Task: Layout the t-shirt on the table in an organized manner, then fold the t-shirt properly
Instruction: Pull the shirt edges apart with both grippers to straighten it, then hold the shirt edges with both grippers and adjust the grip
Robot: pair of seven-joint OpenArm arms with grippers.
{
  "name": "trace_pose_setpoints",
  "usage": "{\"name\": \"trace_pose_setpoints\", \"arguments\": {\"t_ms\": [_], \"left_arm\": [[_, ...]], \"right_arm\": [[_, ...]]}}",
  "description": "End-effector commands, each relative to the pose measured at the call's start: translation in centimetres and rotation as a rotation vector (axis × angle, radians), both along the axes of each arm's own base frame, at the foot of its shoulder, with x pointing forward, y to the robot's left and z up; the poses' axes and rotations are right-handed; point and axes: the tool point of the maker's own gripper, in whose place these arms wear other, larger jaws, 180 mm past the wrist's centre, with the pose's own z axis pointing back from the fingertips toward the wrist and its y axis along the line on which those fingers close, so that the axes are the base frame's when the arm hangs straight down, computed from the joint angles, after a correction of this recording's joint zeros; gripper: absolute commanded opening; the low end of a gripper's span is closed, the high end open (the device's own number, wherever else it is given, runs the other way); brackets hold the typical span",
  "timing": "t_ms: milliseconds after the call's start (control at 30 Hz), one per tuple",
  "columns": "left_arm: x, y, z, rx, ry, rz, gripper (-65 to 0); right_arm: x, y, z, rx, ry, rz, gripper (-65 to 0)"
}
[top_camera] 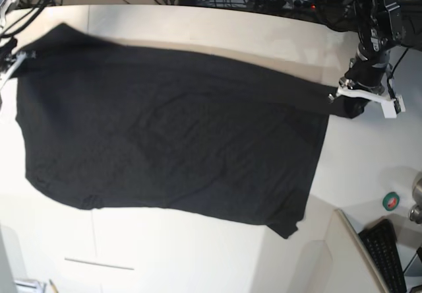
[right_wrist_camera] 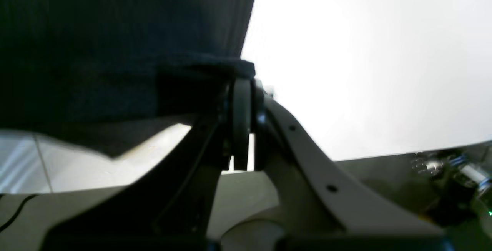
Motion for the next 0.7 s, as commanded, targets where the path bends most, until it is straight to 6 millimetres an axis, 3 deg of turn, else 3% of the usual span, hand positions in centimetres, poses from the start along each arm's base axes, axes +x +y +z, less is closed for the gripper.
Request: {"name": "trace_pose_setpoints", "arguments": {"t_ms": [0, 133, 400, 667], "left_arm": [[0.8, 0.6, 1.0, 0.018, -0.04, 0.004, -65.0], [2.1, 1.1, 0.4, -0.001, -0.044, 0.026, -65.0], [4.2, 1.8, -0.9, -0.037, -0.038, 0.063, -65.0], [6.7, 2.2, -0.7, -0.063, -0.065, 0.083, -65.0]], "right_arm": [[1.4, -0.6, 1.2, -0.026, -0.035, 0.004, -65.0], [4.8, -0.8, 2.9, -0.039, -0.091, 0.023, -65.0], [9.3, 0.2, 1.4, 0.036, -0.08, 0.074, -65.0], [12.7, 0.5, 2.0, 0.082, -0.123, 0.068, -65.0]]}}
